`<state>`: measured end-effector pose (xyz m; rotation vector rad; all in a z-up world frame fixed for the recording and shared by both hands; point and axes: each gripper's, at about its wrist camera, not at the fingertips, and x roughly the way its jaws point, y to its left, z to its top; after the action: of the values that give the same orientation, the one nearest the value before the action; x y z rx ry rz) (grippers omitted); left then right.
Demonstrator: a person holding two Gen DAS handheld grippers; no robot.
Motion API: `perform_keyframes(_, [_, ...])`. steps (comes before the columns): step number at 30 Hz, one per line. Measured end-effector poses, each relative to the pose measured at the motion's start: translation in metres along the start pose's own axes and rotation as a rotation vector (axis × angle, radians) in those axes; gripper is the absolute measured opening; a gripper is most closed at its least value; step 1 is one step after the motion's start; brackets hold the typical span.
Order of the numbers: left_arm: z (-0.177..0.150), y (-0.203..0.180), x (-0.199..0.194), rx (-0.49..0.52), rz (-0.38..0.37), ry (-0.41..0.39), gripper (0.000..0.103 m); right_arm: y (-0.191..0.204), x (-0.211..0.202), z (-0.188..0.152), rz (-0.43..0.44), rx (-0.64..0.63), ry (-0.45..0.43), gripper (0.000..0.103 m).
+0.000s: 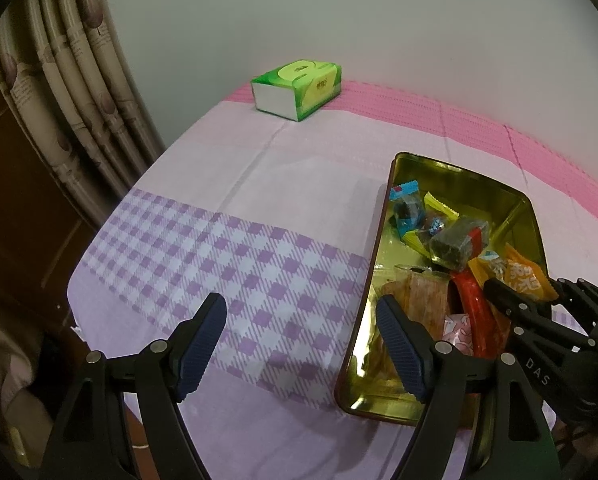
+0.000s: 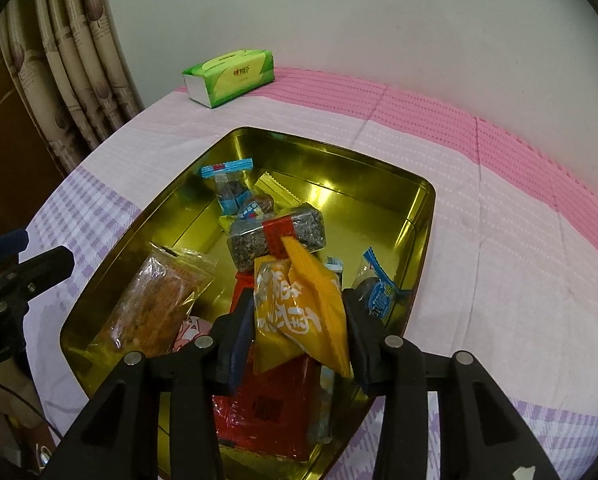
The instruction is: Organize snacks
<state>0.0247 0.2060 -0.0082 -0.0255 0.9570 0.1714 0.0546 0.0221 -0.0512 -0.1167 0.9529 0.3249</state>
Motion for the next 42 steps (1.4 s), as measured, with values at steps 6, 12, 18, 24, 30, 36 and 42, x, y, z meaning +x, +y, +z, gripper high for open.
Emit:
perform_keyframes(6, [-0.001,0.000,0.002,0.008,0.003,0.002,0.078,0.000,-0.012,0.002,-0.005,0.012,-0.033,0.065])
perform_keyframes(12, [-0.001,0.000,0.002,0.009,0.007,0.004,0.078,-0.003,-0.031,-0.001,0.002,0.048,-0.050,0.079])
perform_keyframes(18, [-0.001,0.000,0.003,0.012,0.010,0.009,0.078,-0.007,-0.050,-0.012,0.033,0.119,-0.021,0.092])
perform_keyframes(24, [-0.001,0.000,0.003,0.016,0.005,0.010,0.078,-0.004,-0.055,-0.026,0.035,0.122,0.008,0.096])
perform_keyframes(30, [-0.001,-0.001,0.003,0.017,0.006,0.011,0.078,-0.002,-0.050,-0.031,0.045,0.125,0.044,0.098])
perform_keyframes(36, [-0.001,-0.001,0.003,0.017,0.009,0.013,0.078,0.000,-0.048,-0.034,0.041,0.119,0.058,0.099])
perform_keyframes(42, [-0.003,0.001,0.005,0.020,0.012,0.018,0.078,0.002,-0.046,-0.036,0.039,0.110,0.075,0.101])
